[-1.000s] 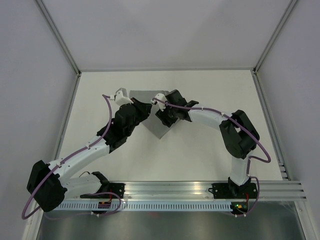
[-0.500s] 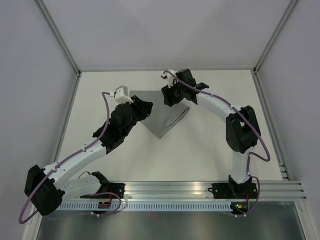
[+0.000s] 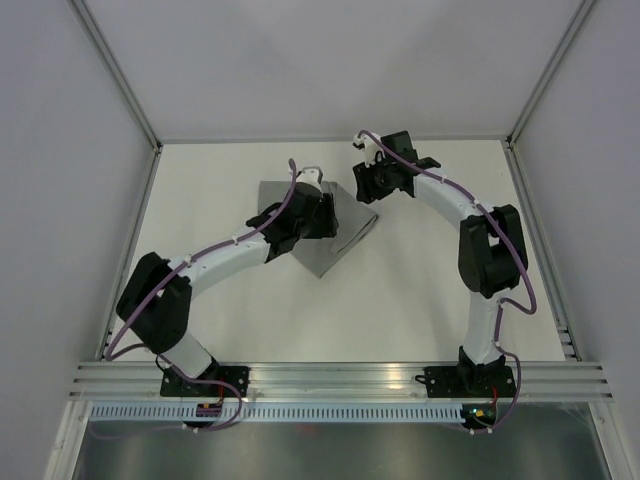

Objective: Fold the napkin, place the utensils inside, and roll it up
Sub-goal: Fold the napkin

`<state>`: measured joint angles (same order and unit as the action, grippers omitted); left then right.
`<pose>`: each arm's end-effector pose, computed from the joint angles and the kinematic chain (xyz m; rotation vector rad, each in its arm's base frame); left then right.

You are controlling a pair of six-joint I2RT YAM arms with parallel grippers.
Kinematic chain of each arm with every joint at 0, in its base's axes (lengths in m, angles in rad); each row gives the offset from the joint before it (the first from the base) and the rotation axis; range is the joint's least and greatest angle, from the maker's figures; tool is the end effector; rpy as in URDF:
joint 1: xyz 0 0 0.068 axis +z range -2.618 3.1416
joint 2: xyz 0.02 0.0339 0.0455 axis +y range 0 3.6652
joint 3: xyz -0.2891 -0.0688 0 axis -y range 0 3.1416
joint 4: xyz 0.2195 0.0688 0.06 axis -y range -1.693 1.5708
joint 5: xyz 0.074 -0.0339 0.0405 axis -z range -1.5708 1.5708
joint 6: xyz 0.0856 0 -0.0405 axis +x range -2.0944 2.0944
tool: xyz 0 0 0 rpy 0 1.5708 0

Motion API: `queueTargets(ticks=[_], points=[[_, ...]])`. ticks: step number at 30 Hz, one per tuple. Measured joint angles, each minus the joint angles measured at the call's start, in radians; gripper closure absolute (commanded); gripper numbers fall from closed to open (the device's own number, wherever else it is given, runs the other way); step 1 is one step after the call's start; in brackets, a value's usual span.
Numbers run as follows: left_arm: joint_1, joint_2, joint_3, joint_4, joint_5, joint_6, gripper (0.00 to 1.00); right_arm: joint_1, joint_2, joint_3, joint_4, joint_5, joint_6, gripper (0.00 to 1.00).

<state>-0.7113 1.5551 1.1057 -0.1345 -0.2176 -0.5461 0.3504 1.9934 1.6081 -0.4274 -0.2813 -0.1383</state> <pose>0.2929 -0.2280 0.2744 0.0522 2.1805 -0.4963 0.4351 0.1843 0.2368 -0.7066 2.2788 0.4358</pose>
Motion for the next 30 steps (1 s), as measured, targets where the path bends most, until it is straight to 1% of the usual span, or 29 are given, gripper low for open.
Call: queueTargets(ticks=[3, 8, 16, 22, 25, 30], points=[[0.000, 0.087, 0.021, -0.024, 0.060, 0.031, 0.36, -0.002, 0.014, 0.000, -0.004, -0.007, -0.004, 0.50], [0.000, 0.173, 0.034, -0.069, 0.146, 0.054, 0.36, -0.011, 0.033, -0.005, -0.008, -0.014, -0.008, 0.50], [0.000, 0.237, 0.053, -0.074, 0.242, 0.052, 0.35, -0.031, 0.038, -0.013, -0.015, -0.022, -0.010, 0.51], [0.001, 0.261, 0.048, -0.053, 0.266, 0.033, 0.36, -0.034, 0.038, -0.013, -0.014, -0.029, -0.010, 0.52], [0.003, 0.271, 0.048, -0.041, 0.265, 0.016, 0.41, -0.035, 0.038, -0.013, -0.014, -0.033, -0.010, 0.52], [0.005, 0.284, 0.048, -0.018, 0.255, -0.013, 0.54, -0.039, 0.038, -0.017, -0.015, -0.037, -0.010, 0.52]])
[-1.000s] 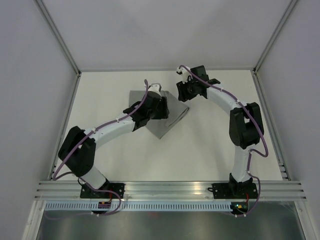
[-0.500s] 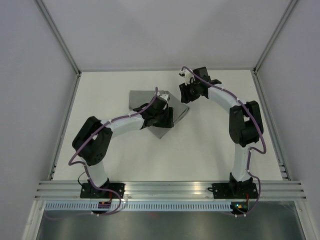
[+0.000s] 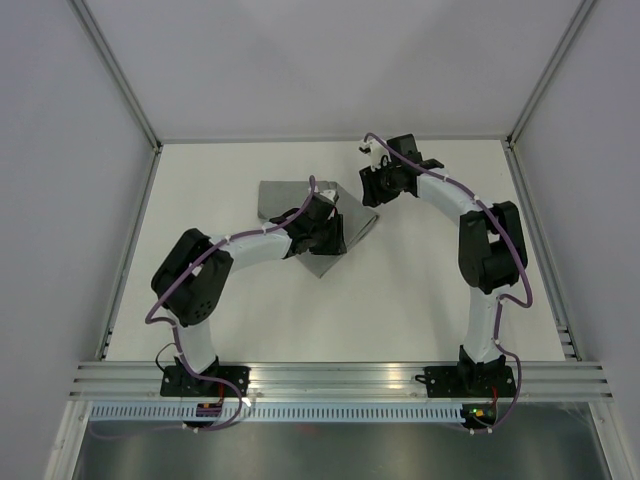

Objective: Fold the napkin, place the utensils inside, and roll it up
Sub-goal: Fold the napkin

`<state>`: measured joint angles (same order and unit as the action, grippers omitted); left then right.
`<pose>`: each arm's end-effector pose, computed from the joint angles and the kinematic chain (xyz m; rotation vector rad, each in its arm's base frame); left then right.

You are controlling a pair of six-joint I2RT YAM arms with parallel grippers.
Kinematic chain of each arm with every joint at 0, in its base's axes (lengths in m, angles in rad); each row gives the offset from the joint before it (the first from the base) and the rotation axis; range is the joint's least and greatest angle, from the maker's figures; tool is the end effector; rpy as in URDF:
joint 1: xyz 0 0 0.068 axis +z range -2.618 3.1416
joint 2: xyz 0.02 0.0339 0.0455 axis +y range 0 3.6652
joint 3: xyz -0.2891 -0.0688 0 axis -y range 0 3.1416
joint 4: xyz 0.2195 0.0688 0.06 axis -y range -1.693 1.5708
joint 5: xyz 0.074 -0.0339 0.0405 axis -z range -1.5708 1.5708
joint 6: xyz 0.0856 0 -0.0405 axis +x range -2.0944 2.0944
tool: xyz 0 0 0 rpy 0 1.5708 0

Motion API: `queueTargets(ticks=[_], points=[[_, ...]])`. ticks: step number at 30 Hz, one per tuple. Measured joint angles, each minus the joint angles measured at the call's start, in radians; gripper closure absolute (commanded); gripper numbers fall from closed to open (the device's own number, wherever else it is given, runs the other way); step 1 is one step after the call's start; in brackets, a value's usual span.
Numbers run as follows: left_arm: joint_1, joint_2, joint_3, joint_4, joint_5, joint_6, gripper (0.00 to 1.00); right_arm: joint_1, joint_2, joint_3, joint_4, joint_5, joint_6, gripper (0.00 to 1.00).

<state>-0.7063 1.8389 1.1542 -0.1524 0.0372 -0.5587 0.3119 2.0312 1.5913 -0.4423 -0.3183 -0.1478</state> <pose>0.3109 -0.2694 0.1814 0.2025 2.4956 -0.6063 0.4403 0.1701 0.2134 -0.6935 2.3466 0.4626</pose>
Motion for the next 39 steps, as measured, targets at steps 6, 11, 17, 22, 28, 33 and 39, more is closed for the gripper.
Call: queueTargets(ticks=[6, 11, 17, 22, 28, 33, 39], points=[[0.004, 0.017, 0.000, 0.017, -0.006, -0.030, 0.76, -0.010, 0.000, -0.008, 0.000, -0.003, -0.001, 0.53], [0.005, 0.019, -0.003, 0.025, -0.016, -0.041, 0.97, -0.016, 0.000, -0.016, -0.001, -0.007, -0.002, 0.55], [0.005, 0.008, -0.015, 0.019, -0.073, -0.040, 0.98, -0.021, 0.000, -0.024, -0.003, -0.013, -0.006, 0.55], [0.005, -0.037, -0.016, 0.003, -0.117, -0.039, 0.98, -0.022, -0.001, -0.032, -0.010, -0.024, -0.008, 0.56], [0.004, -0.055, -0.016, 0.000, -0.134, -0.039, 0.98, -0.023, -0.018, -0.069, -0.016, -0.032, -0.014, 0.56], [0.004, -0.055, -0.031, -0.002, -0.137, -0.039, 0.98, -0.032, -0.058, -0.121, -0.022, -0.053, -0.013, 0.59], [0.004, -0.055, -0.050, -0.004, -0.138, -0.039, 0.98, -0.062, -0.129, -0.208, -0.012, -0.088, -0.002, 0.68]])
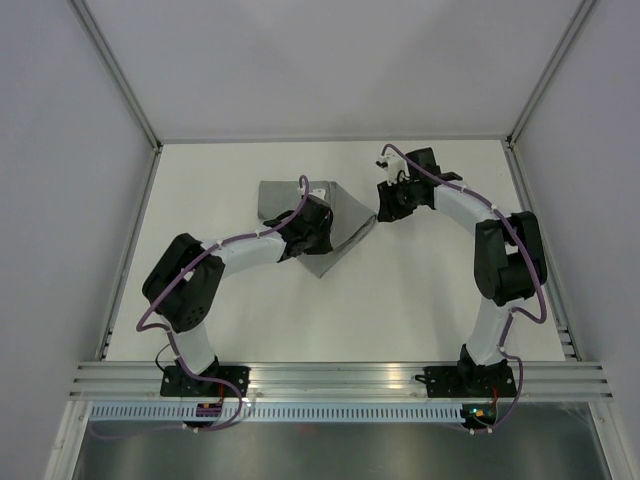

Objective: Fold the napkin, place the utensils inside, and roll it up
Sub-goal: Fold the napkin

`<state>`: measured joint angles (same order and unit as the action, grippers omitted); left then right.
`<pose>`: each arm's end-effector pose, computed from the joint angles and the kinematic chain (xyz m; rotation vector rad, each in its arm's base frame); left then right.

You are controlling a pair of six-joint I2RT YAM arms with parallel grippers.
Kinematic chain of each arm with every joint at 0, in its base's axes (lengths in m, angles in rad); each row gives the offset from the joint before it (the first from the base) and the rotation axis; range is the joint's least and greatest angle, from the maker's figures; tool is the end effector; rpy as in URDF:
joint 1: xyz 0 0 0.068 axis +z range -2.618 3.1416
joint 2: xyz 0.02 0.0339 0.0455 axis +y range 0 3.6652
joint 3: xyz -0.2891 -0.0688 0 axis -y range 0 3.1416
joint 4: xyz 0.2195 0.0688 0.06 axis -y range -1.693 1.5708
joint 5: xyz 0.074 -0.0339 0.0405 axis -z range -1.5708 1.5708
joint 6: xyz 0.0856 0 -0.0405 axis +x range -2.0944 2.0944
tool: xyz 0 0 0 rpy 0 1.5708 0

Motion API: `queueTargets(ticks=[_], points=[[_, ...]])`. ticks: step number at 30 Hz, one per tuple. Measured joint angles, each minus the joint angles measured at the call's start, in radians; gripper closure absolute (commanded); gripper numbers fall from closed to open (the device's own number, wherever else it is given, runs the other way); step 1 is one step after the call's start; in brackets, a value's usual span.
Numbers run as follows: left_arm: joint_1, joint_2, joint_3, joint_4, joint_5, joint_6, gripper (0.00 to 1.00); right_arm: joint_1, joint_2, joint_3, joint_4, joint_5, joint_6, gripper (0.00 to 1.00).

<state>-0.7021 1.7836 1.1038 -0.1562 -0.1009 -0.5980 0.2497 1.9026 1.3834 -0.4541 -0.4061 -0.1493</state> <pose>0.3081 -0.2493 0.1867 0.0801 2.4562 -0.4736 0.3990 0.1366 0.2038 -0.6540 2.4307 0.5554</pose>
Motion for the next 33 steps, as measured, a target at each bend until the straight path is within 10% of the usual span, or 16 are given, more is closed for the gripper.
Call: queueTargets(ticks=[33], points=[[-0.002, 0.006, 0.027, 0.006, 0.011, 0.000, 0.98, -0.005, 0.084, -0.140, 0.224, -0.091, 0.210, 0.70]])
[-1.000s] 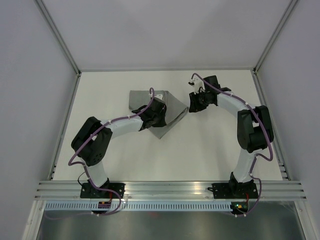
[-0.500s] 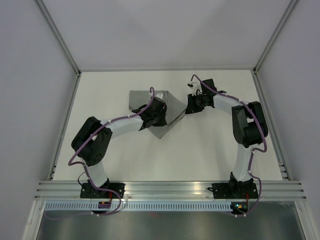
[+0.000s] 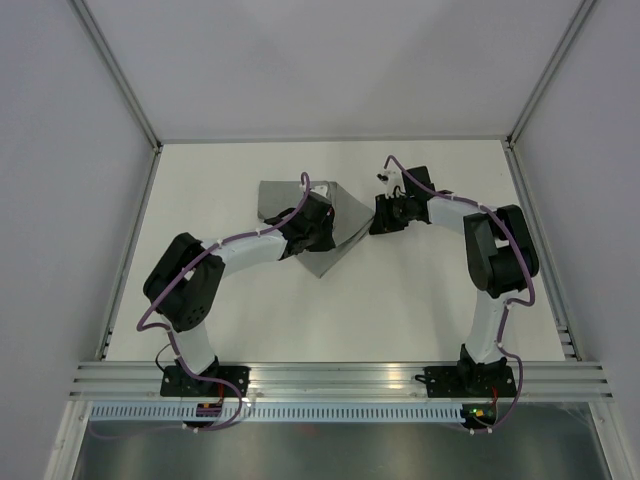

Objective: Fold the napkin, place the utensils inside, and roll it up
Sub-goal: Fold the napkin

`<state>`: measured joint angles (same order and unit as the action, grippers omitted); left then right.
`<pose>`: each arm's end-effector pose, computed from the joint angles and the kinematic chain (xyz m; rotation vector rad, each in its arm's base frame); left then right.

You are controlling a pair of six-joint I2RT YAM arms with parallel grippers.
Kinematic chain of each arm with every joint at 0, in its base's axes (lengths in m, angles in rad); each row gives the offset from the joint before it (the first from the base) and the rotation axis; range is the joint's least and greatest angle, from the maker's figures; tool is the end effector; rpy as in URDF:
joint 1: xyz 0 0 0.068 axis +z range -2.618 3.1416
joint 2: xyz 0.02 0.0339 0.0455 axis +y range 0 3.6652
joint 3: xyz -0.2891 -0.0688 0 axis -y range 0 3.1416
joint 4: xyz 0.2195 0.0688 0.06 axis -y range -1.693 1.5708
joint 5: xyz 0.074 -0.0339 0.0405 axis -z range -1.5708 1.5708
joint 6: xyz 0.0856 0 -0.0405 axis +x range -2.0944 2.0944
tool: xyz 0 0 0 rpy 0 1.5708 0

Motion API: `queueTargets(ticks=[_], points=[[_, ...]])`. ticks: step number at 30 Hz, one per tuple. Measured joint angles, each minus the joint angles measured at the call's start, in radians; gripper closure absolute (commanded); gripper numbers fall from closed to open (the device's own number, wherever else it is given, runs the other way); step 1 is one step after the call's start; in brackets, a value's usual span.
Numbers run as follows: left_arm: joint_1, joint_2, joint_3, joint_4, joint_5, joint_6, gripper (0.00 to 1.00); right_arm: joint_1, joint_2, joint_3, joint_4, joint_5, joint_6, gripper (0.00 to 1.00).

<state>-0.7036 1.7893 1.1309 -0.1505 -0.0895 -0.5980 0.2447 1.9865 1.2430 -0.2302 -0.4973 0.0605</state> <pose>0.3122 -0.2548 0.1937 0.0850 2.4356 -0.5044 0.4004 0.1421 0.1502 -0.4291 2.4985 0.7525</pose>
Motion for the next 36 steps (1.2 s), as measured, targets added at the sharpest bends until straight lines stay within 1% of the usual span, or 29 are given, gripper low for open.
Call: queueTargets(ticks=[11, 16, 21, 24, 26, 30, 36], points=[[-0.019, 0.002, -0.010, 0.014, 0.004, 0.000, 0.98, 0.000, -0.152, -0.025, -0.005, -0.002, -0.026, 0.69], [-0.034, 0.002, -0.050, 0.026, -0.006, -0.001, 0.98, 0.000, -0.146, -0.008, -0.018, 0.005, -0.031, 0.69], [-0.035, 0.002, -0.091, 0.024, -0.018, -0.001, 0.98, 0.000, -0.082, 0.093, -0.019, 0.009, -0.035, 0.68], [-0.036, 0.002, -0.092, 0.027, -0.023, -0.001, 0.98, 0.000, -0.066, 0.115, -0.021, 0.032, -0.049, 0.58], [-0.036, 0.002, -0.092, 0.026, -0.025, -0.001, 0.98, 0.000, -0.056, 0.129, -0.026, 0.042, -0.076, 0.48], [-0.036, 0.002, -0.092, 0.026, -0.031, -0.001, 0.98, 0.000, -0.042, 0.134, -0.027, 0.045, -0.119, 0.46], [-0.036, 0.002, -0.092, 0.026, -0.033, -0.001, 0.97, 0.000, -0.039, 0.132, -0.034, 0.000, -0.161, 0.44]])
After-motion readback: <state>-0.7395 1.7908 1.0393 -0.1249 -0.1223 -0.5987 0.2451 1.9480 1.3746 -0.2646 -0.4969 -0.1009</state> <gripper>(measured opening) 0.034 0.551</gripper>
